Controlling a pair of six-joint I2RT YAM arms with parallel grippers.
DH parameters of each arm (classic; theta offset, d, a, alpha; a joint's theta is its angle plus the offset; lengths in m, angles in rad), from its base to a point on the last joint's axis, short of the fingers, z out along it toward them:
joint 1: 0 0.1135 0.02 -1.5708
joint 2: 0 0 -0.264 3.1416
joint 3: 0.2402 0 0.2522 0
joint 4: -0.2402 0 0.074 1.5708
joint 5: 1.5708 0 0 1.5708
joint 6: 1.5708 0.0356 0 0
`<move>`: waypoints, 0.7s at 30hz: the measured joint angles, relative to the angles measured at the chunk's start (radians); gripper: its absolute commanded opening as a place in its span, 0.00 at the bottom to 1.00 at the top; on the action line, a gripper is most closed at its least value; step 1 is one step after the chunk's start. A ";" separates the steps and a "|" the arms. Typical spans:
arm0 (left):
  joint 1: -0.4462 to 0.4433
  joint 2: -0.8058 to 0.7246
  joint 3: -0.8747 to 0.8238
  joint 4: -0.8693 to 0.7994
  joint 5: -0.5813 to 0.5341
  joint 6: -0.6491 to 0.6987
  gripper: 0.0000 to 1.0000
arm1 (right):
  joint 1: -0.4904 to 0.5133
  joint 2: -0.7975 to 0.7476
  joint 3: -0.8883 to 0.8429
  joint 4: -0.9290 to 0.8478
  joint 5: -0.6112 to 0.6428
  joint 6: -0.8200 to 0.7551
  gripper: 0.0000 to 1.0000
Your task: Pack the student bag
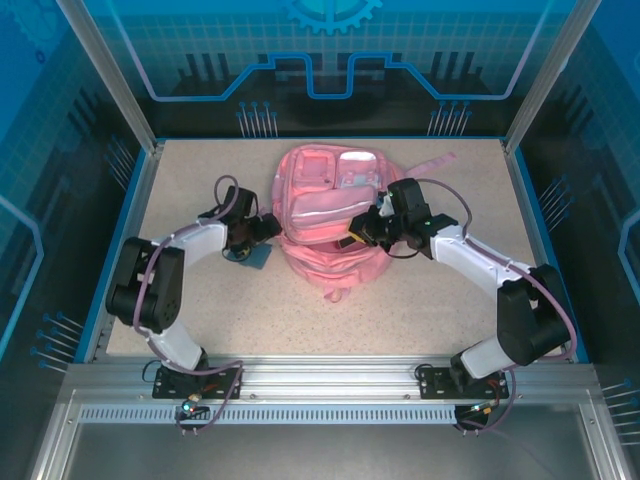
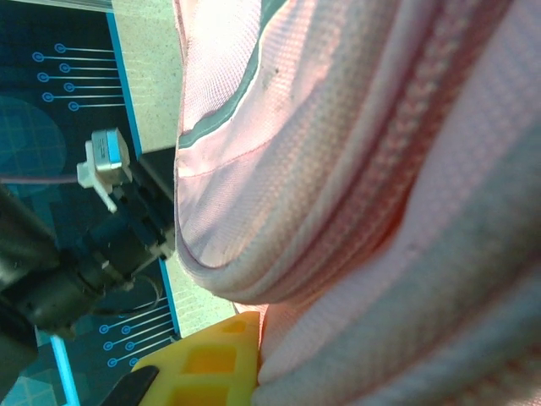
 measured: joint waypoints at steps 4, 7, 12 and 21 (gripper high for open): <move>-0.032 -0.081 -0.061 -0.035 0.034 -0.019 0.94 | -0.003 -0.039 -0.043 -0.038 0.035 -0.037 0.00; -0.035 -0.155 -0.080 -0.113 0.040 -0.019 0.97 | -0.010 -0.079 -0.085 -0.080 0.073 -0.074 0.07; -0.019 -0.288 -0.092 -0.182 0.011 -0.019 0.98 | -0.011 -0.173 -0.111 -0.191 0.155 -0.175 0.56; 0.118 -0.447 -0.272 -0.212 -0.016 -0.092 0.86 | 0.185 -0.243 0.065 -0.312 0.341 -0.358 0.62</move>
